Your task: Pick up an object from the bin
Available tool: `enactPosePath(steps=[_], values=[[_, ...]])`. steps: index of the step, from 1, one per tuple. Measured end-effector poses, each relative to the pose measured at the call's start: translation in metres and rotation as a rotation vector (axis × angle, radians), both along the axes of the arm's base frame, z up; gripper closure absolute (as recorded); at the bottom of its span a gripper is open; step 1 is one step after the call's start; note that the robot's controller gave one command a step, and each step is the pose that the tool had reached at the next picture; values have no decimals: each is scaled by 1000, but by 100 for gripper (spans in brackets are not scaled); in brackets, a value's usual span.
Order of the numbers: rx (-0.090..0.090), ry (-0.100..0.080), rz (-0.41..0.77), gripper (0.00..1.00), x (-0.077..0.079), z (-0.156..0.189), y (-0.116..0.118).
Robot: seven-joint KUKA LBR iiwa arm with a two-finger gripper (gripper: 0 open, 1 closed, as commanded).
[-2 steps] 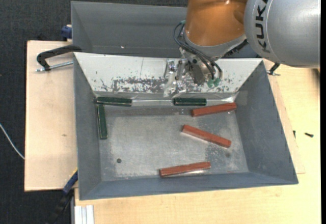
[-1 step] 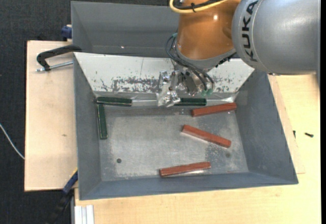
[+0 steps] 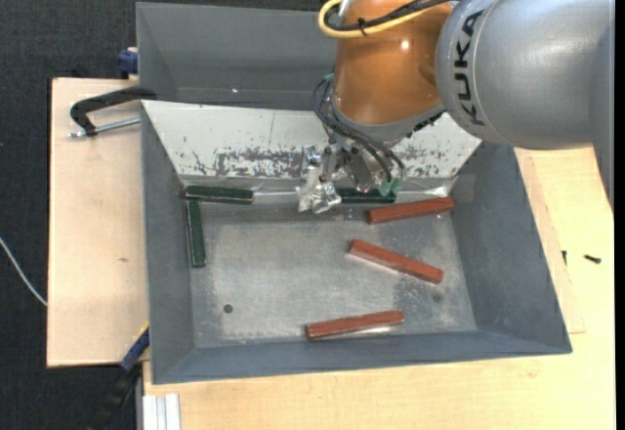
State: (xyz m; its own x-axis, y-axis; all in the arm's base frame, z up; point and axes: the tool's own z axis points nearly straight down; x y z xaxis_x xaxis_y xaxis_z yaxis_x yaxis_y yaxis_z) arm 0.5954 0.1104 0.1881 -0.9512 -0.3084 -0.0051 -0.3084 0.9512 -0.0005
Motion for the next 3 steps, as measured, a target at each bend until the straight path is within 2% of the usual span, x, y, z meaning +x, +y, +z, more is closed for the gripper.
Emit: enactPosePath(steps=[1,2,3], values=[[-1,-2,416,0,-8,9,-32],[-2,-4,598,0,-12,27,-61],[-2,-3,604,0,-19,-33,-71]])
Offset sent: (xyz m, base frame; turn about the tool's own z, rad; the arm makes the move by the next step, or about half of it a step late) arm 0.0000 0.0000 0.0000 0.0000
